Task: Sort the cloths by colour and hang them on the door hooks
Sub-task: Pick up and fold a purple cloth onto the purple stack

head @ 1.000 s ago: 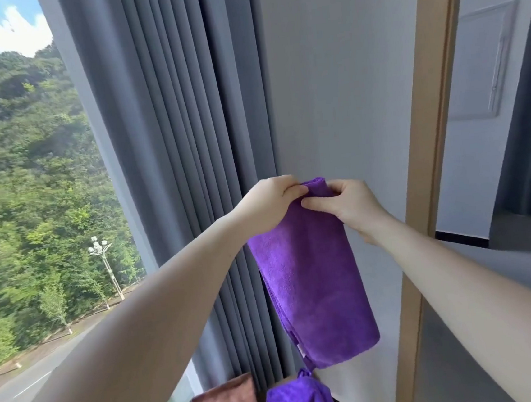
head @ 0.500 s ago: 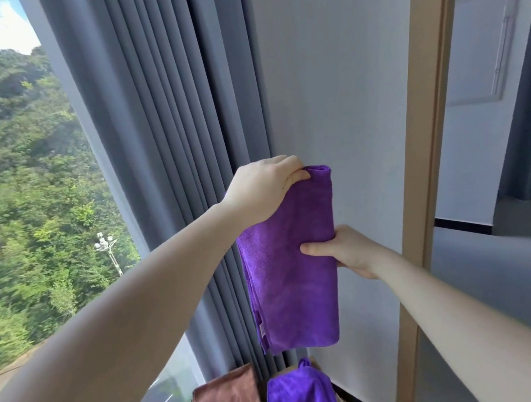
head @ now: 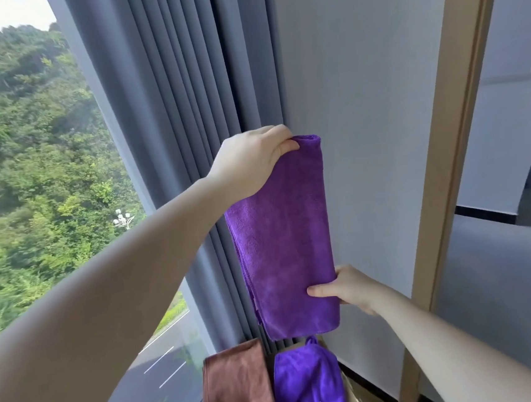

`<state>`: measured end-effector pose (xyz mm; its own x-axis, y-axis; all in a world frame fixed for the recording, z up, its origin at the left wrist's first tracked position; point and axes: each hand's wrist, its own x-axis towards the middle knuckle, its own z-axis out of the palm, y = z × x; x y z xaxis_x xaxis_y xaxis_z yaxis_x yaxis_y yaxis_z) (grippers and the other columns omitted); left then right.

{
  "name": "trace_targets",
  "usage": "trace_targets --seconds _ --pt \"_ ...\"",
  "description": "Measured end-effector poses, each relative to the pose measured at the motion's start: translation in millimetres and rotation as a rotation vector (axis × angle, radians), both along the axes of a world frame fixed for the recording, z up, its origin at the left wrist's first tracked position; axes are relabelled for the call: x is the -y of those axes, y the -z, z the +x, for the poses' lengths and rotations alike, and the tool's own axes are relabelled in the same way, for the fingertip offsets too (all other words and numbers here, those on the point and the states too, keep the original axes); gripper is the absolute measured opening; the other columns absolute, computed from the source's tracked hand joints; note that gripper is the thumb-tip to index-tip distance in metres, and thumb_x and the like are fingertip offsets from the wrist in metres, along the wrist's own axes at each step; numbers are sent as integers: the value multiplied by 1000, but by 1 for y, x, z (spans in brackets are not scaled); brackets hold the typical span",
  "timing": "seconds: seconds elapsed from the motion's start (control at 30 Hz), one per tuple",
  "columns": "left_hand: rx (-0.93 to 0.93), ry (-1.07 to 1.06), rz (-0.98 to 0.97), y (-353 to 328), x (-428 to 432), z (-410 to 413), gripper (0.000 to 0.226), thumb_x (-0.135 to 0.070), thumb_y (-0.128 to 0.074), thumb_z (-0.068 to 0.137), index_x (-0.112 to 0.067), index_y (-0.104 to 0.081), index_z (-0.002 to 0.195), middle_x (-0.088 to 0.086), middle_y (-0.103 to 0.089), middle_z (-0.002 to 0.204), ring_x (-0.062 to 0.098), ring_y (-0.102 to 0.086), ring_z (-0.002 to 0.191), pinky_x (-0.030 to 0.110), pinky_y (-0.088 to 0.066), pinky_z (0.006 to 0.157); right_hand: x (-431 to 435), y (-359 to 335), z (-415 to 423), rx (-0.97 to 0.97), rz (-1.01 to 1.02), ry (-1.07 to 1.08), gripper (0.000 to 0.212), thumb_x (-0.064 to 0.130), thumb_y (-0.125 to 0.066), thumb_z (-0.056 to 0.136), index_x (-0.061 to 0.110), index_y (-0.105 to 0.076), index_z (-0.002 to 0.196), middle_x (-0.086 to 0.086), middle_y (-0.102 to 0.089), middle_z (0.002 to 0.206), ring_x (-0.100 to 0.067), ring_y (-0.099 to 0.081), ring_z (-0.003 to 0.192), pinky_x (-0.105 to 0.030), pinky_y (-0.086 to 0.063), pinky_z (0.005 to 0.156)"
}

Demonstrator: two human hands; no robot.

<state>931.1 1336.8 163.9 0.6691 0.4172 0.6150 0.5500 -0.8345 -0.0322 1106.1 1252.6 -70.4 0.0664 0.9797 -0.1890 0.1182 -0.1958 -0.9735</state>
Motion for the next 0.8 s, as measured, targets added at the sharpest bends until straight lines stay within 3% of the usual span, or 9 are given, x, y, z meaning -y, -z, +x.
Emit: trace_targets --seconds 0.07,0.2,0.33,0.4,0.47,0.53,0.67,0.8 --pt "17 -4 10 1 -3 -4 32 -43 -42 108 -19 -64 113 -7 -67 107 21 -61 97 33 -41 76 0 12 -2 5 -27 2 23 13 -83 83 16 -76 105 -1 -80 101 -14 -76 93 -23 -57 75" --pt "17 -25 23 2 -5 -9 34 -44 -40 108 -20 -63 113 -6 -67 108 22 -60 98 32 -38 76 -1 34 -4 42 -82 -13 27 20 -79 89 15 -73 115 0 -79 105 -19 -75 100 -35 -60 90" --pt "16 -6 -2 9 -5 -13 36 -47 -39 107 -19 -62 113 -5 -67 108 25 -60 98 39 -46 80 3 43 -3 234 -205 -123 32 34 -76 91 17 -71 118 2 -76 105 -17 -74 99 -35 -59 94" --pt "23 3 -44 12 -5 -16 38 -49 -40 105 -19 -62 113 -4 -68 105 26 -60 96 43 -49 83 4 27 -1 351 -203 -211 34 40 -79 87 28 -70 118 9 -73 109 -9 -70 98 -23 -54 90" --pt "13 18 -68 17 -5 -19 37 -50 -42 105 -19 -62 111 -4 -68 100 26 -59 91 43 -49 80 1 -1 -4 262 -107 -197 35 33 -85 82 32 -70 114 10 -74 114 -2 -70 94 -15 -53 84" --pt "-21 19 -80 24 -5 -22 35 -50 -44 105 -20 -62 110 -4 -68 98 27 -59 88 42 -49 78 -5 -33 -11 127 51 -134 35 23 -87 79 27 -73 111 8 -77 111 -5 -74 95 -21 -57 87" --pt "-91 -22 -110 40 -4 -30 33 -52 -44 105 -25 -63 111 -4 -71 103 29 -62 92 38 -46 75 -13 -88 -35 7 321 6 23 19 -82 85 23 -75 106 13 -79 93 -3 -75 85 -12 -54 65" --pt "-71 -85 -231 53 -2 -49 30 -53 -46 103 -29 -63 113 -5 -70 99 28 -62 92 40 -48 79 -23 -98 -54 24 440 114 4 23 -79 89 22 -78 93 4 -79 91 -12 -75 84 -27 -60 72"
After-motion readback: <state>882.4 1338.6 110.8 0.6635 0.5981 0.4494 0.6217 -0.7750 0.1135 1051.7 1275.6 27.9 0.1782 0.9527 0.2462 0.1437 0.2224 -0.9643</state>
